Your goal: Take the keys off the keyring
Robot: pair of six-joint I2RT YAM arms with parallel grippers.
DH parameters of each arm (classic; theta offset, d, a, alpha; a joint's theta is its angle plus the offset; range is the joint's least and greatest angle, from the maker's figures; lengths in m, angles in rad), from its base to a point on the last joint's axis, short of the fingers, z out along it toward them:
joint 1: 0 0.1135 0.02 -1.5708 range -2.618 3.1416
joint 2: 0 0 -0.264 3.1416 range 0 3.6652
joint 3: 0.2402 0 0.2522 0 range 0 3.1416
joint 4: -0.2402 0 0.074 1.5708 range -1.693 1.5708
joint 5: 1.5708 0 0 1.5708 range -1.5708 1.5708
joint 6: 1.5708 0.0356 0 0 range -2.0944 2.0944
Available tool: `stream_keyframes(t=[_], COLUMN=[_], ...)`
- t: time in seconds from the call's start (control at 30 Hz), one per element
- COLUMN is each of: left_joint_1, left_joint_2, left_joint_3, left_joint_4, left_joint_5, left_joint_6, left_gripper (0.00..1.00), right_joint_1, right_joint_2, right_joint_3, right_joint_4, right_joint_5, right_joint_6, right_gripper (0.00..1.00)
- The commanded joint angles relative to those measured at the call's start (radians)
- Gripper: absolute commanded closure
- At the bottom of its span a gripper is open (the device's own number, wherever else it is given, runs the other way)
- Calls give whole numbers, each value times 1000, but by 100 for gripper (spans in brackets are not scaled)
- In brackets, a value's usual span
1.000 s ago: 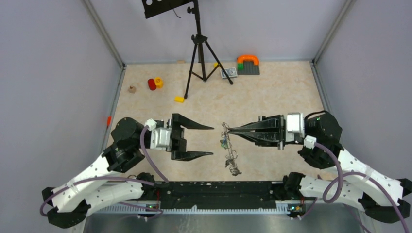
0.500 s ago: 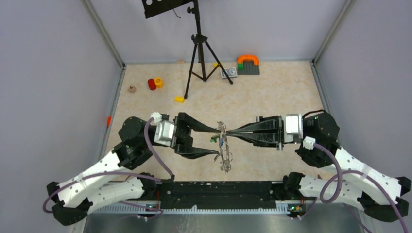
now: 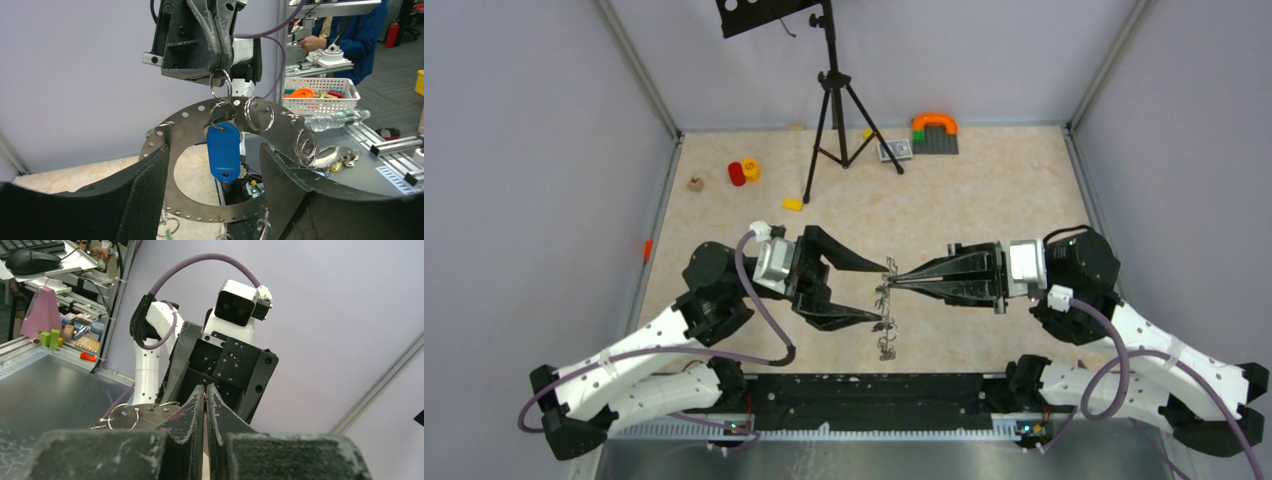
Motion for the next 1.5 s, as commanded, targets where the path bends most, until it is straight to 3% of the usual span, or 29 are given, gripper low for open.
stream_keyframes(t=[0.0, 0.43, 0.63, 0.77, 0.93, 1.13, 1.47], left_joint_1=[-1, -3, -2, -2, -2, -1, -2], left_joint_2=[10, 39, 62, 62, 40, -12, -20], left_joint_3=[-14, 1, 8, 5, -5, 2, 158], left_joint_4=[127, 134, 161, 161, 142, -3, -438], left_joint_5=[39, 55, 59, 58, 62, 46, -32], left_joint_6=[-76, -101, -128, -131, -104, 49, 369], left_gripper=[31, 39, 57, 78, 95, 100, 100], right_joint_1=[-1, 0, 1, 1, 0, 0, 1], right_joint_2=[-1, -2, -3, -8, -21, -50, -58], right_joint_3=[11, -2, -8, -13, -4, 1, -21], right_joint_4=[48, 47, 52, 46, 9, -51, -78], right_joint_5=[-12, -11, -11, -3, 14, 45, 146], right_joint_6=[-5, -10, -5, -10, -35, -69, -4], right_gripper=[100, 100, 100, 100, 100, 100, 100])
